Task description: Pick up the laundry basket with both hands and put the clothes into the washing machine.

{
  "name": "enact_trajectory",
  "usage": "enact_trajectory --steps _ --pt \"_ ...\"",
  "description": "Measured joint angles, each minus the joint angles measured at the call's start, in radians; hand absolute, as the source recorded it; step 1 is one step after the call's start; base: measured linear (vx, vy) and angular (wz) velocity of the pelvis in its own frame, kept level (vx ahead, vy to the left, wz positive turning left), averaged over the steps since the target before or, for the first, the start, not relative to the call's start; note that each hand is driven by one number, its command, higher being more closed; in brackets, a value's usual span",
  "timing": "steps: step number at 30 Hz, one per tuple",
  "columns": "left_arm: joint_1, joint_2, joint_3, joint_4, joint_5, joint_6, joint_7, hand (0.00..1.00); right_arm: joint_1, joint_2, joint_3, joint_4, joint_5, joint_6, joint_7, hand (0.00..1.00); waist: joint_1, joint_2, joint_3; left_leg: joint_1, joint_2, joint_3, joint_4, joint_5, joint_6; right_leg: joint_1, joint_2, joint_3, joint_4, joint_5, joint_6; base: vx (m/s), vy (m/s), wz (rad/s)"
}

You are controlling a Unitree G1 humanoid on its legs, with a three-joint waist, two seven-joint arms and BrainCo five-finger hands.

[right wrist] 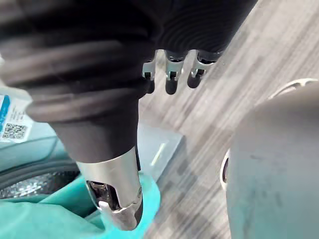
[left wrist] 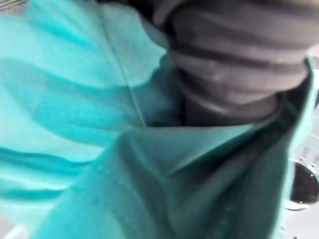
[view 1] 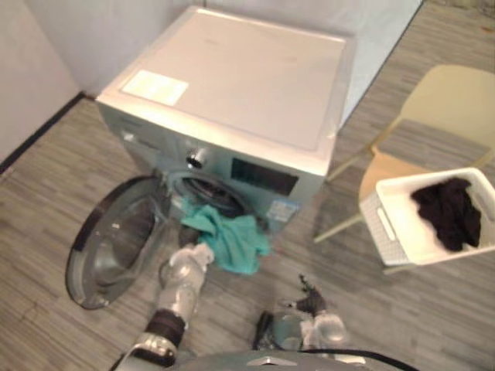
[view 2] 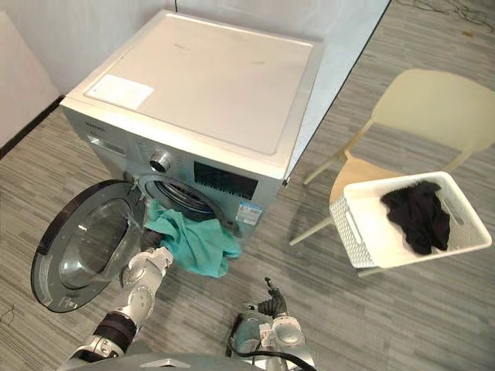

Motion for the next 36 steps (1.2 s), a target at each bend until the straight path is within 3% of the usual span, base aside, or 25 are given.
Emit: enact_trajectory --steps 2,5,6,7,8,9,10,13,15,19,26,29,36 --pt "-0.027 -0.002 -0.021 0.0 -0.001 -0.003 0.002 1.0 0.0 0.002 0.002 -0.007 0.026 -0.004 0.0 0.0 -0.005 -0.012 0.027 -0.07 -0.01 -0.01 0.057 -0.029 -0.003 0.036 -0.003 -0.035 -0.03 0.003 -0.001 0.07 -0.115 0.49" --pt "-0.16 -0.007 -0.04 0.002 0.0 -0.007 0.013 1.0 -0.01 0.005 0.052 -0.042 0.058 -0.006 -0.007 0.0 -0.008 -0.059 0.087 -0.209 -0.101 0.042 -0.101 -0.031 -0.011 -0.006 -0.046 -0.097 -0.001 0.002 -0.003 0.03 -0.008 0.65" --pt "-0.236 -0.012 -0.04 0.008 0.003 -0.017 0.024 1.0 -0.028 0.007 0.069 -0.052 0.082 -0.011 -0.01 0.0 -0.011 -0.073 0.122 -0.237 -0.149 0.079 -0.218 0.017 -0.009 -0.06 -0.077 -0.094 0.053 -0.01 -0.001 0.0 0.115 0.14" --pt "-0.315 -0.021 -0.031 0.038 0.003 -0.029 0.053 1.0 -0.041 0.005 0.088 -0.08 0.124 -0.018 -0.029 0.0 -0.013 -0.071 0.151 -0.253 -0.16 0.112 -0.287 0.123 0.009 -0.119 -0.096 -0.079 0.133 -0.055 0.023 0.01 0.212 -0.05" --pt "-0.349 -0.021 -0.027 0.059 0.003 -0.034 0.063 1.0 -0.054 0.004 0.09 -0.087 0.137 -0.023 -0.039 0.0 -0.015 -0.074 0.169 -0.252 -0.162 0.116 -0.282 0.068 0.054 -0.152 -0.11 -0.058 0.195 -0.086 0.034 -0.01 0.191 -0.13" --pt "-0.425 -0.01 -0.026 0.103 0.002 -0.037 0.084 1.0 -0.095 0.026 0.1 -0.094 0.158 -0.024 -0.057 0.0 -0.023 -0.128 0.226 -0.273 -0.172 0.138 -0.205 0.026 0.058 -0.207 -0.17 -0.021 0.3 -0.127 0.048 -0.02 0.146 -0.18" --pt "-0.462 -0.012 -0.027 0.114 0.002 -0.036 0.106 1.0 -0.126 0.032 0.123 -0.121 0.191 -0.025 -0.074 0.0 -0.025 -0.138 0.262 -0.315 -0.156 0.144 -0.126 -0.018 0.081 -0.261 -0.193 0.009 0.361 -0.141 0.049 -0.03 0.042 -0.19" --pt "-0.536 -0.031 -0.025 0.151 0.002 -0.036 0.146 1.0 -0.188 0.063 0.154 -0.195 0.233 -0.036 -0.092 0.0 -0.025 -0.102 0.309 -0.441 -0.078 0.154 0.048 -0.095 0.133 -0.411 -0.197 0.079 0.473 -0.142 0.048 -0.02 0.119 -0.47" --pt "-0.572 -0.045 -0.015 0.14 0.002 -0.037 0.16 1.0 -0.192 0.083 0.178 -0.259 0.246 -0.045 -0.092 0.0 -0.022 -0.095 0.328 -0.494 -0.05 0.161 0.109 -0.133 0.129 -0.493 -0.197 0.117 0.529 -0.146 0.043 -0.05 0.096 -0.45" --pt "-0.625 -0.07 0.019 0.044 0.002 -0.06 0.164 1.0 -0.175 0.124 0.199 -0.417 0.332 -0.068 -0.082 0.0 -0.025 -0.093 0.345 -0.698 0.018 0.146 0.279 -0.201 0.151 -0.724 -0.218 0.178 0.691 -0.215 0.038 -0.08 -0.008 -0.17" --pt "-0.668 -0.064 0.064 -0.018 -0.002 -0.079 0.165 1.0 -0.105 0.12 0.18 -0.583 0.462 -0.131 -0.04 0.0 -0.018 -0.091 0.347 -0.942 0.081 0.081 0.455 -0.243 0.18 -0.951 -0.234 0.213 0.873 -0.265 0.023 -0.05 -0.059 0.01" --pt "-0.78 -0.06 0.091 -0.019 -0.011 -0.079 0.166 1.0 -0.043 0.124 0.165 -0.662 0.536 -0.161 -0.017 0.0 -0.024 -0.091 0.347 -1.024 0.097 0.059 0.5 -0.254 0.191 -1.021 -0.239 0.219 0.919 -0.273 0.018 -0.02 -0.018 -0.01" --pt "-0.982 0.085 0.144 -0.088 -0.069 -0.091 0.182 1.0 0.006 0.131 0.143 -0.757 0.591 -0.198 0.007 0.0 -0.037 -0.091 0.347 -1.109 0.133 0.044 0.543 -0.258 0.195 -1.112 -0.223 0.236 0.956 -0.269 0.008 0.03 -0.029 -0.1"
